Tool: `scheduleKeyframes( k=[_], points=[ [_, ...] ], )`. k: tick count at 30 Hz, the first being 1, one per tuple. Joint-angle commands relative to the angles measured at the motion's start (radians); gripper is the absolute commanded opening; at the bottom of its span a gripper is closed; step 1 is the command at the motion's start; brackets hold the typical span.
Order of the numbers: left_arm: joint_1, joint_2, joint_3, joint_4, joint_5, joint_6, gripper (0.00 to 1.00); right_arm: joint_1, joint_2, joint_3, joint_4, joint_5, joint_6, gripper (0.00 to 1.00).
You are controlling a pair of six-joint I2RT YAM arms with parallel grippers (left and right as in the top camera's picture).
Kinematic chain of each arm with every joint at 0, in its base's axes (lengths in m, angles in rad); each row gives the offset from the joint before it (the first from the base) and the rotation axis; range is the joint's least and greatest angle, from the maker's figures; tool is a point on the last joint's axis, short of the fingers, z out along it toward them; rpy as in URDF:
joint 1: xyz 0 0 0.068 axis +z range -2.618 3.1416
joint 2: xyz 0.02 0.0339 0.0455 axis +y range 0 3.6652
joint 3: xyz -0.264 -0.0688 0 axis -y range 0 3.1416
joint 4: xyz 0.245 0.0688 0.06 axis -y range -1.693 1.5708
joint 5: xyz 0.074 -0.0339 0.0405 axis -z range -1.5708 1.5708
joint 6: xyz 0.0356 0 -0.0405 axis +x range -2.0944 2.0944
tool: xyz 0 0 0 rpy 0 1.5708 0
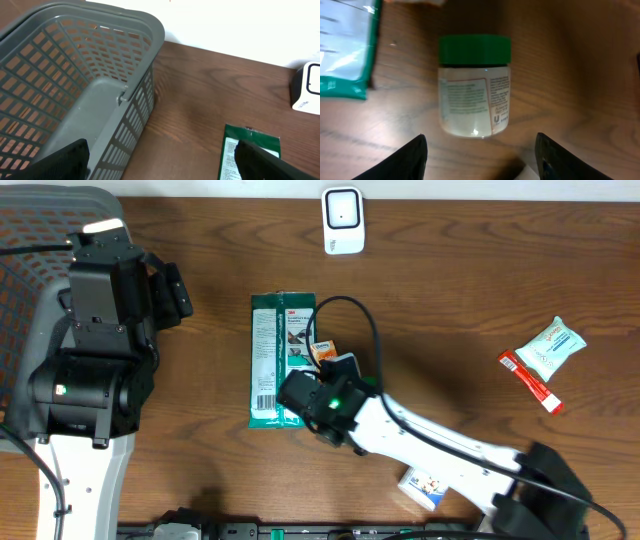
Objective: Scan the item barcode
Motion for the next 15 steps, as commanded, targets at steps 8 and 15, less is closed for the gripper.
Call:
scheduleKeyframes(
  k=[8, 15],
  points=[
    [0.002, 0.002, 0.007, 0.001, -0.013, -0.009, 0.92, 0.006, 0.102, 0.012, 0.005, 0.035, 0.056, 0.64],
    [0.002, 0.002, 0.007, 0.001, -0.013, -0.009, 0.92, 0.004, 0.112, 0.011, 0.008, 0.105, 0.056, 0.62]
  ],
)
